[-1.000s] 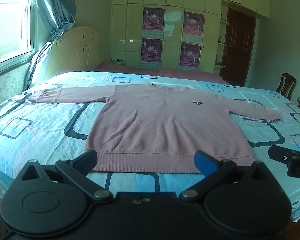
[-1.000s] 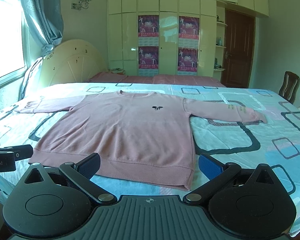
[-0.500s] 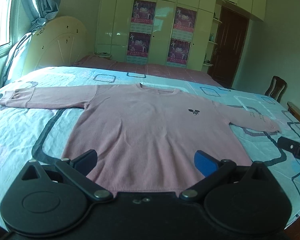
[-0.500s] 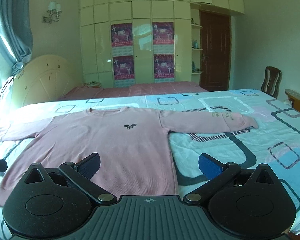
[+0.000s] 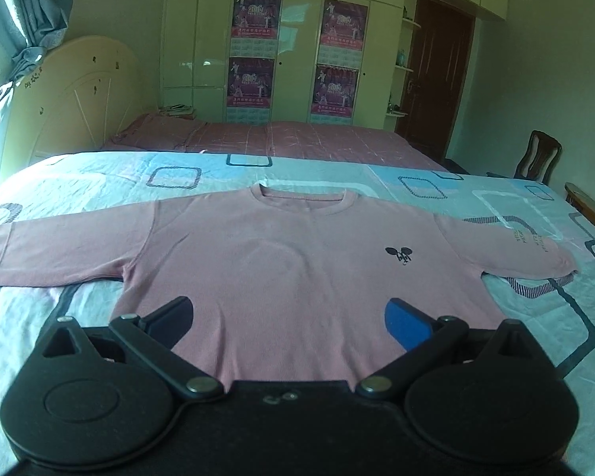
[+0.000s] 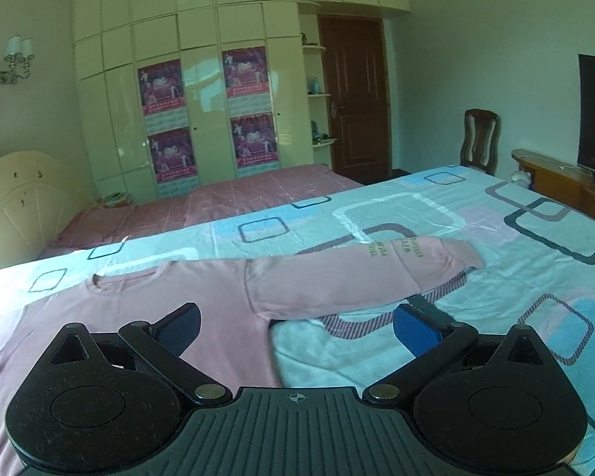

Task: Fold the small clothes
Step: 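Move the right tool to the sweatshirt's sleeve cuff and open it, then grasp the sleeve cuff with the right tool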

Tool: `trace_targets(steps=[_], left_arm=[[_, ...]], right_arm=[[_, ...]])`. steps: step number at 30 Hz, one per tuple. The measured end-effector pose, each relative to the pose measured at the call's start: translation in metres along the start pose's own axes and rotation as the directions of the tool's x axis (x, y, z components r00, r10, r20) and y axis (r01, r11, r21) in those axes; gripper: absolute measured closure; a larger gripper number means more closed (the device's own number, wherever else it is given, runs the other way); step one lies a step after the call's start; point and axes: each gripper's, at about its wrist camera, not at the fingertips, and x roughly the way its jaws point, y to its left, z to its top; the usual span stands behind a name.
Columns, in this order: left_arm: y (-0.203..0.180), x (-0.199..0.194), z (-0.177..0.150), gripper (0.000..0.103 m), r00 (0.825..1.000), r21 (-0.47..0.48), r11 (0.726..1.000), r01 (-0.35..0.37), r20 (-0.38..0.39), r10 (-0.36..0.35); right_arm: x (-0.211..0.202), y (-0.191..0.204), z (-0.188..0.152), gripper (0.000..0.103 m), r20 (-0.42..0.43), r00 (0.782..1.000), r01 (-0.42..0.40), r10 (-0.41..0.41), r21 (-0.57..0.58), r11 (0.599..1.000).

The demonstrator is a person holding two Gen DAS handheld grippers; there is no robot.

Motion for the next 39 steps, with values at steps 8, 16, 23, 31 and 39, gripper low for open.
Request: trace_targets(steps=[8, 16, 23, 31, 39], left_arm=[[-0.054, 0.061, 0.014, 0.003, 0.999, 0.028, 1.0, -0.006, -0.042, 0.008], [-0.124, 0.119, 0.03, 0.003, 0.993, 0.076, 0.997, -0.033, -0.109, 0.041], [-0.168, 0.147, 0.036, 0.003, 0.99, 0.107, 0.994, -0.021, -0.133, 0.035], [-0.154, 0.158, 0.036, 0.003, 0.984, 0.084, 0.994, -0.067, -0.158, 0.08], [-0.086, 0.148, 0.029, 0.003, 0.981, 0.051, 0.995, -0.085, -0.173, 0.093]], right_arm=[[0.073, -0.096, 0.03, 0.038, -0.019, 0.996, 0.091, -0.089, 0.111, 0.99], [0.179, -0.209, 0.033, 0.06, -0.127, 0.991, 0.083, -0.04, 0.352, 0.932], [0.237, -0.272, 0.012, 0.06, -0.181, 0.982, 0.059, 0.059, 0.582, 0.811], [0.242, -0.314, 0.004, 0.061, -0.097, 0.991, 0.008, 0.097, 0.742, 0.67], [0.224, -0.227, 0.055, 0.096, -0.14, 0.99, 0.06, -0.03, 0.215, 0.975]])
